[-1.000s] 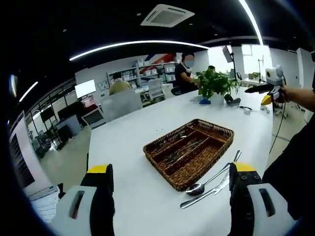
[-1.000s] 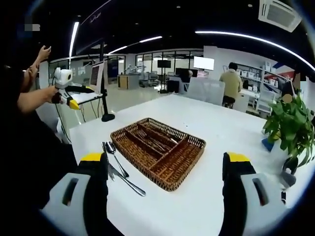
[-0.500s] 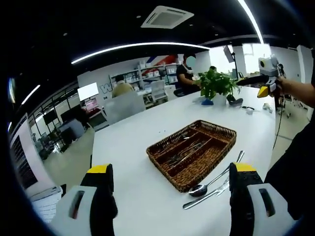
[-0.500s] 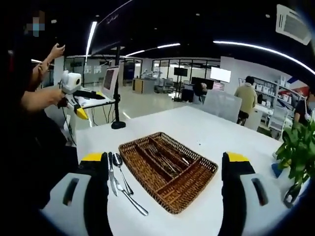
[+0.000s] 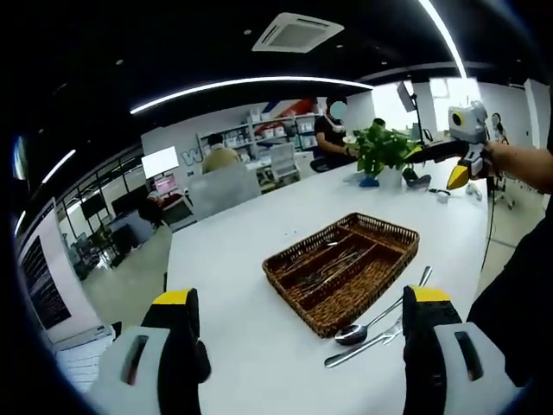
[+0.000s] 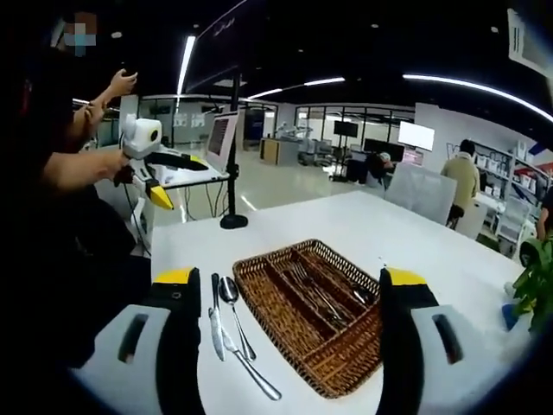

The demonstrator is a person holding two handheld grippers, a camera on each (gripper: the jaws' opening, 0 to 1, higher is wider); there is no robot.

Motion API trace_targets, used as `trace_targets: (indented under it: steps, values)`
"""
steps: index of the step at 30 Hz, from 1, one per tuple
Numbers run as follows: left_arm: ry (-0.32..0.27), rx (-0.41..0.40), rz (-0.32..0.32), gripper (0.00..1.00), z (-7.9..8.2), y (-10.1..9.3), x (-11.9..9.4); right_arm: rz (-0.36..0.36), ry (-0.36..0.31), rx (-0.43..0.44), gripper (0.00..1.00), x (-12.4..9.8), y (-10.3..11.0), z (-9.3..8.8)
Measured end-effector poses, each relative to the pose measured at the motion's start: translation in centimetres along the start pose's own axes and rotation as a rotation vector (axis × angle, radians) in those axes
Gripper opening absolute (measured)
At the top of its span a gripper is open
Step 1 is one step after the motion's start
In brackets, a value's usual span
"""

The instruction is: Arrange the knives, forks, and spoons in their matching storage slots by inserting each utensil handle-first until every utensil is classified and aligned in the correct compartment

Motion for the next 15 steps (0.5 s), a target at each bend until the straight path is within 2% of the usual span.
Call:
trace_targets:
  steps: [6, 7, 12, 15]
  values:
    - [0.015, -0.011, -0.002, 1.00, -0.3, -0.1, -0.1, 0.041, -0.003, -0.005, 0.86, 1.2, 0.8, -0.2]
    - [0.017, -0.011, -0.014, 1.00, -0.3, -0.2, 0.0, 0.064, -0.056, -0.032, 0.86, 1.7, 1.2, 0.4]
    - [0.025, -0.008, -0.030, 1.00, -0.3, -0.1, 0.2, 0.106, -0.019, -0.043, 0.79, 3.0, 2.7, -1.0]
    - [0.034, -0.003, -0.036, 1.00, -0.3, 0.1, 0.2, 0.139, -0.024, -0.034, 0.78, 3.8, 3.6, -1.5]
Point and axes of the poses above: the point that each gripper's makers call its tool centre point, and the gripper's own axes: x roughly forward along the fingers, y roughly to its left, z roughly out of its top, the point moved 1 cm from there along -x, roughly backward along the fingers, and after that the axes turned 7 degrees about -y, right-handed, at the moved point
